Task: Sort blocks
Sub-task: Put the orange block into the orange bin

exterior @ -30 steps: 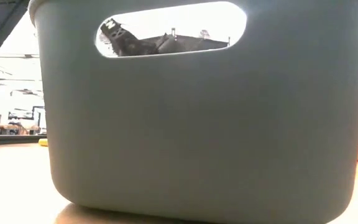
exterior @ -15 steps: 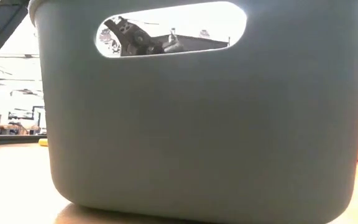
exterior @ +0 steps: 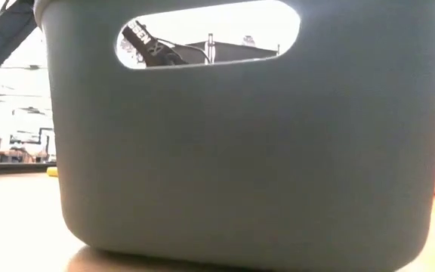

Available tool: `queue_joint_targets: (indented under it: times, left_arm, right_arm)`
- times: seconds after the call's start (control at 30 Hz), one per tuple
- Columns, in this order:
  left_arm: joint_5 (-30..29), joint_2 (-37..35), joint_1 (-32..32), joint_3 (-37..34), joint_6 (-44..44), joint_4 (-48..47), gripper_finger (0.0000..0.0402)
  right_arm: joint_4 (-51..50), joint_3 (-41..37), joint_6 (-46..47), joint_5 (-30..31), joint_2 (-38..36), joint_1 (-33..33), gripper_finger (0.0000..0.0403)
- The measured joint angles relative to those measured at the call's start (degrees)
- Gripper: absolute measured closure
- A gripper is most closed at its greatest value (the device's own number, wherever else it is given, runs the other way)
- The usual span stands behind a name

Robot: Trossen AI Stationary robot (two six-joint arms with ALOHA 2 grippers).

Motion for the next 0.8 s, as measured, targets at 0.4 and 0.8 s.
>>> queue_joint_targets:
  times: [0.4,0.8]
  left_arm:
    - [-6.79,3.81,-0.15,7.24,1.27,-9.3,0.0194]
    - [-10.71,10.86,-0.81,21.46,6.39,-27.96,0.0194]
  right_arm:
    - [2.41,0.02,-0.28,-3.0,0.16,-0.02,0.0259]
    - [2.39,0.07,-0.15,-4.37,0.16,-0.02,0.0259]
